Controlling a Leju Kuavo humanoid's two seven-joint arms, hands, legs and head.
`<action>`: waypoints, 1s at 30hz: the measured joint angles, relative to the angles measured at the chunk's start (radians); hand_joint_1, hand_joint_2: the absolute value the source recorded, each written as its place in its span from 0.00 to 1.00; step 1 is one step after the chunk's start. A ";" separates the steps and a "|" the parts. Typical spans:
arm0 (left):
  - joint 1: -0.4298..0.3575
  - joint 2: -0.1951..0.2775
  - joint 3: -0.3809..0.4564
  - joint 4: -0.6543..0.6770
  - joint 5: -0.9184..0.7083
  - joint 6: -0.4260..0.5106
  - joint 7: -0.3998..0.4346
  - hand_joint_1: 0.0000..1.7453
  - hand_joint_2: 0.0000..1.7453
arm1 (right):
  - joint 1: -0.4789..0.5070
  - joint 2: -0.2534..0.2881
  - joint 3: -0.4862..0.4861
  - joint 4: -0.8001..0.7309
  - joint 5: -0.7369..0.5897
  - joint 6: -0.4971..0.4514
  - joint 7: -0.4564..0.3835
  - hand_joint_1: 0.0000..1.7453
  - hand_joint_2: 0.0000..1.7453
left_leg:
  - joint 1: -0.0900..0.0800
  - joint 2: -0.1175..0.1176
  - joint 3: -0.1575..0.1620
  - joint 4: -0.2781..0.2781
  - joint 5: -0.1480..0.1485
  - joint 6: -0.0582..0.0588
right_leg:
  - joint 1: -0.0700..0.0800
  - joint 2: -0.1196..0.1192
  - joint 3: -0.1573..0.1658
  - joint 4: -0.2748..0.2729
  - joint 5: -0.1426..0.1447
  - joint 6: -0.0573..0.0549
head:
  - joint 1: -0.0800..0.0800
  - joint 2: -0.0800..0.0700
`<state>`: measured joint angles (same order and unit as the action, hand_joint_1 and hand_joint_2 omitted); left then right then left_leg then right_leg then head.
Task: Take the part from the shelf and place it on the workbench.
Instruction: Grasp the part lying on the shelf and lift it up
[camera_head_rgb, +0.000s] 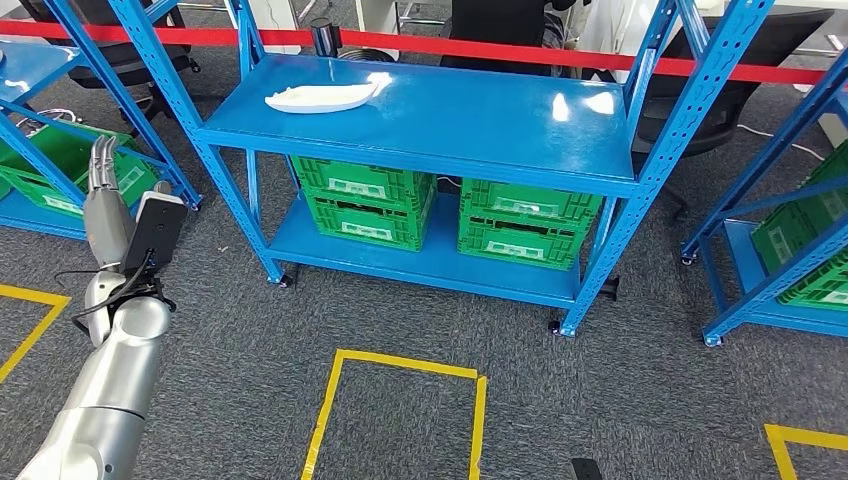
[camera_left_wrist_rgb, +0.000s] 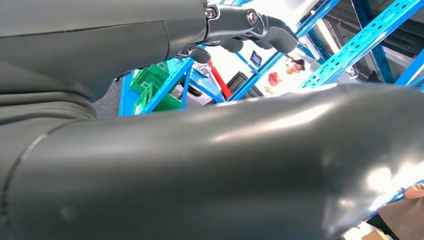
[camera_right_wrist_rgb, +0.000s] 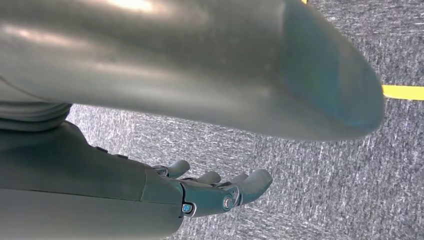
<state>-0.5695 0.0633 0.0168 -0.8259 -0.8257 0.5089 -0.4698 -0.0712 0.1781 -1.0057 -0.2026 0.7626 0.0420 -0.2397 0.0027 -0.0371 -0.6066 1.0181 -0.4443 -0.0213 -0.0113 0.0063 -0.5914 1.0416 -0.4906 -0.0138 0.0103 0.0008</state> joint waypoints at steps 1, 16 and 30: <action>0.000 0.000 0.000 0.000 0.000 0.000 0.000 0.00 0.00 | 0.000 0.000 0.000 0.000 0.000 0.000 0.000 0.00 0.00 | 0.000 0.000 0.000 0.000 0.000 0.000 | 0.000 0.000 0.000 0.000 0.000 0.000 | 0.000 0.000; 0.000 0.000 0.000 -0.001 0.009 0.000 0.002 0.00 0.00 | 0.000 0.006 -0.001 0.000 0.009 0.000 0.007 0.00 0.00 | -0.005 0.000 -0.006 0.010 -0.007 0.022 | -0.005 -0.001 0.003 -0.007 0.001 0.020 | 0.000 0.000; -0.001 -0.005 0.000 0.000 0.007 0.000 0.005 0.00 0.00 | -0.002 0.004 -0.001 0.000 0.019 0.005 0.013 0.00 0.00 | 0.010 -0.003 0.005 0.005 -0.013 0.000 | -0.003 0.003 -0.008 0.003 0.001 0.017 | 0.005 0.000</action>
<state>-0.5707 0.0583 0.0167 -0.8257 -0.8183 0.5089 -0.4645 -0.0732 0.1821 -1.0063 -0.2026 0.7819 0.0473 -0.2271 0.0127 -0.0403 -0.6016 1.0227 -0.4577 -0.0216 -0.0143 0.0089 -0.5992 1.0451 -0.4897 0.0032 0.0150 0.0009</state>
